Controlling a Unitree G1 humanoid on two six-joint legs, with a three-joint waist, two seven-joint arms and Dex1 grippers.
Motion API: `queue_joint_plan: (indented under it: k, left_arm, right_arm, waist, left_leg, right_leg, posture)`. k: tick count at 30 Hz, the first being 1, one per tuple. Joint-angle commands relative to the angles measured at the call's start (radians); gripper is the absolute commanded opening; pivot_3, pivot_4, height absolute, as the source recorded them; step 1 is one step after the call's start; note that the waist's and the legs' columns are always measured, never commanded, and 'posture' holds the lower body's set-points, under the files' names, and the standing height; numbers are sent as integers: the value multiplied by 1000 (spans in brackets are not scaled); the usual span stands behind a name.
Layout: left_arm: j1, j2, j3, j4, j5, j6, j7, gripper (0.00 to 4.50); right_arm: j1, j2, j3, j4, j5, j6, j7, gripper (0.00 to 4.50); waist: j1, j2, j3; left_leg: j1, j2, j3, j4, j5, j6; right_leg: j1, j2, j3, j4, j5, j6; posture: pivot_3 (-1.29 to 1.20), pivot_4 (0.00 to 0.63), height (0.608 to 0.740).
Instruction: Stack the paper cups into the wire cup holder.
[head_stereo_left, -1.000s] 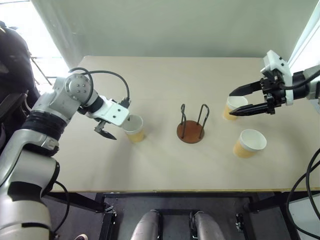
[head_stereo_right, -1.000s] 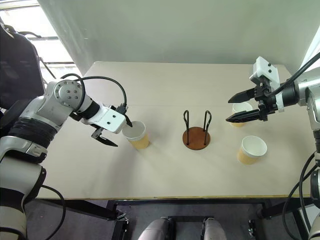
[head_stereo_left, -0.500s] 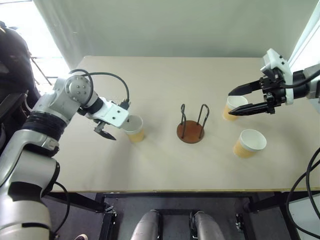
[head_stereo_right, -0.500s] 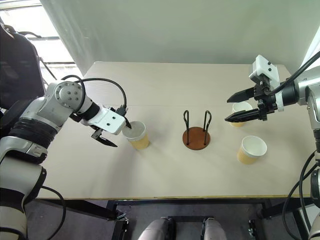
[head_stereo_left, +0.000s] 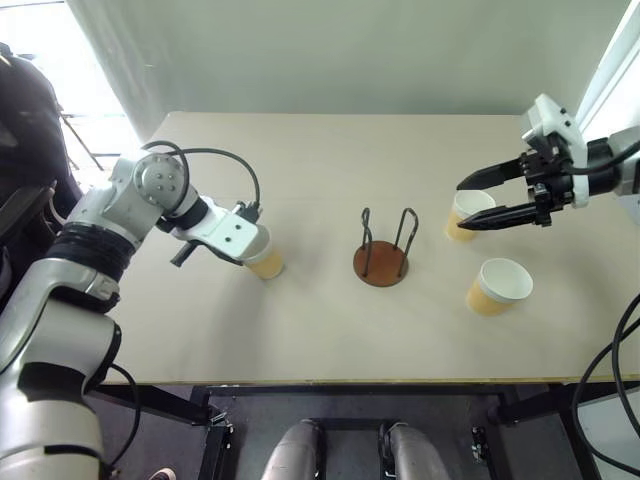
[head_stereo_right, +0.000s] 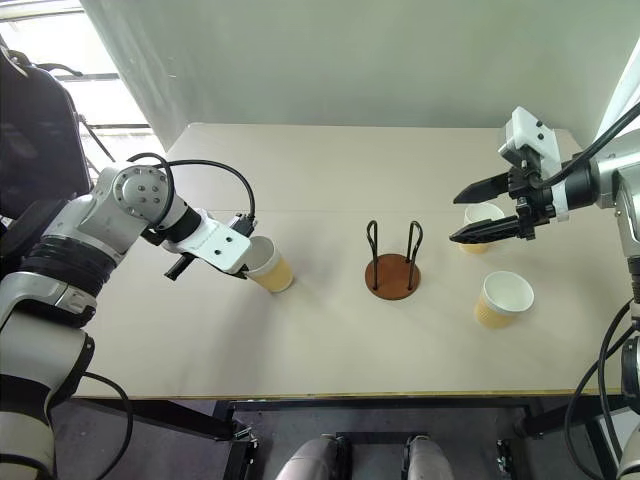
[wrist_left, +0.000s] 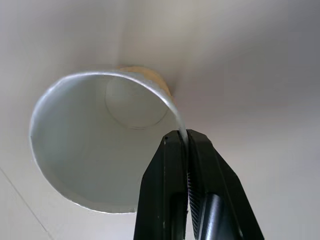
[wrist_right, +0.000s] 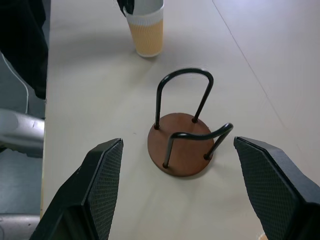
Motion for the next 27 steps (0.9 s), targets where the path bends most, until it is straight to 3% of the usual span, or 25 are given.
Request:
queue_joint_plan:
  k: [1,13,27]
  left_arm:
    - [-30,12,-7,6,-29,2,-34,88]
    - [-180,-27,-91,50,-216,113,-34,88]
    - [-487,-246,-128,264,-346,118,-34,88]
  right_arm:
    - [-53,-16,-11,1,-6,-20,21,3640]
    - [-103,-31,2,10,-1,-20,36,3640]
    - [-148,-57,55,64,-1,-64,36,3640]
  waist:
    - [0,0,0]
    - [3,0,0]
    - [7,0,0]
  left_leg:
    - [0,0,0,0,0,0]
    - [-1,0,0,0,0,0]
    - [-4,-1,1,1,-1,2]
  right_leg:
    - [0,0,0,0,0,0]
    - [0,0,0,-1,0,0]
    - [0,-1,0,-3,-1,4]
  posture:
    - [0,150,740]
    - [0,150,740]
    - [0,150,740]
